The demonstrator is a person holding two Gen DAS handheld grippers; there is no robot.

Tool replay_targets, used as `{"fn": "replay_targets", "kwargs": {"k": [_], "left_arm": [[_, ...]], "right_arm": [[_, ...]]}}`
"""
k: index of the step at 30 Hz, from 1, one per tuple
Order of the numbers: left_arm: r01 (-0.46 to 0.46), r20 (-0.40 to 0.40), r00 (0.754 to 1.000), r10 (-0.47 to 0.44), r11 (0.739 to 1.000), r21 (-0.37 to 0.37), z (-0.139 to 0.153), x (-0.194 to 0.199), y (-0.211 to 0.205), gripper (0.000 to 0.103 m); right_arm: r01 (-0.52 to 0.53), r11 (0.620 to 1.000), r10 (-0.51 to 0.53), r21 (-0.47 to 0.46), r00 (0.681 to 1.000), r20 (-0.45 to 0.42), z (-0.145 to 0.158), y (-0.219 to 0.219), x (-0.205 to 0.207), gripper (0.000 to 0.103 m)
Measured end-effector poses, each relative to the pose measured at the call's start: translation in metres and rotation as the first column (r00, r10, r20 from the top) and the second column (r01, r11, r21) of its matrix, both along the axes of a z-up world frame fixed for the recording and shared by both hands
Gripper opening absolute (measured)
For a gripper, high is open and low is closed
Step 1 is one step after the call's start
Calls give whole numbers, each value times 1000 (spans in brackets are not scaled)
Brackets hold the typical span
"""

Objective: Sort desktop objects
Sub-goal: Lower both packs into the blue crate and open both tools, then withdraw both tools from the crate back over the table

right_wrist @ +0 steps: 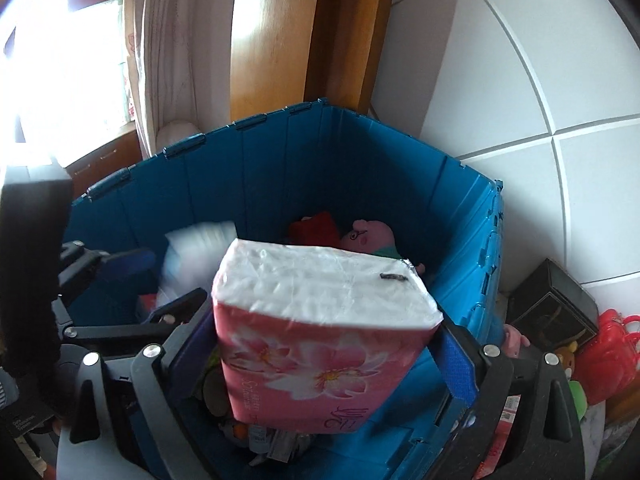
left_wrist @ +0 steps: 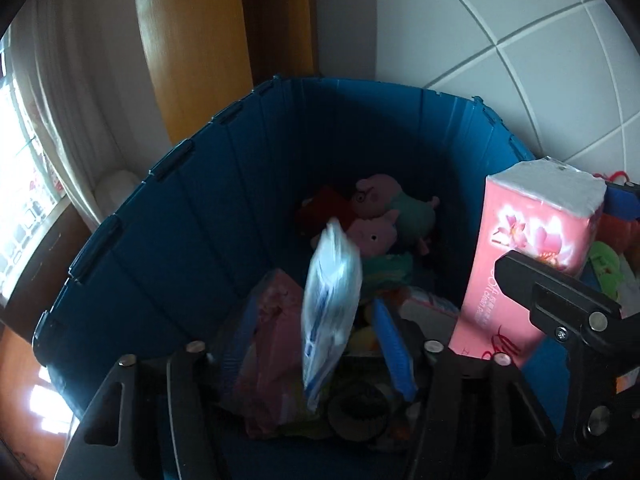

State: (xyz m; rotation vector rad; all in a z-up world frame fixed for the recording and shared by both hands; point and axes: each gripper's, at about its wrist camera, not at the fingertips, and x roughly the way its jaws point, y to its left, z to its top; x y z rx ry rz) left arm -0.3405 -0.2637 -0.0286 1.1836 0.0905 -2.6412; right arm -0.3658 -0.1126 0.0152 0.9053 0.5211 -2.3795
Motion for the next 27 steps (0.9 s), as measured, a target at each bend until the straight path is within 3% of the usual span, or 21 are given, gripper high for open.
{"fn": "replay_targets", "kwargs": {"k": [6, 15, 21, 27], "left_arm": [[2, 10, 1000, -3, 1000, 4, -4, 9, -10, 65], [44, -4, 999, -44, 999, -16, 12, 55, 47, 65], [98, -68, 993, -99, 995, -9, 27, 81, 76, 65], [182, -152, 971, -182, 983, -14, 45, 103, 133, 68]], "right_arm": [[12, 1000, -11, 8, 999, -32, 9, 7, 6, 103], [35, 999, -35, 0, 999, -41, 13, 35, 42, 103], [126, 991, -128, -51, 990, -50, 17, 83, 71, 103], [263, 961, -267, -81, 962, -52, 15, 164, 100, 103]]}}
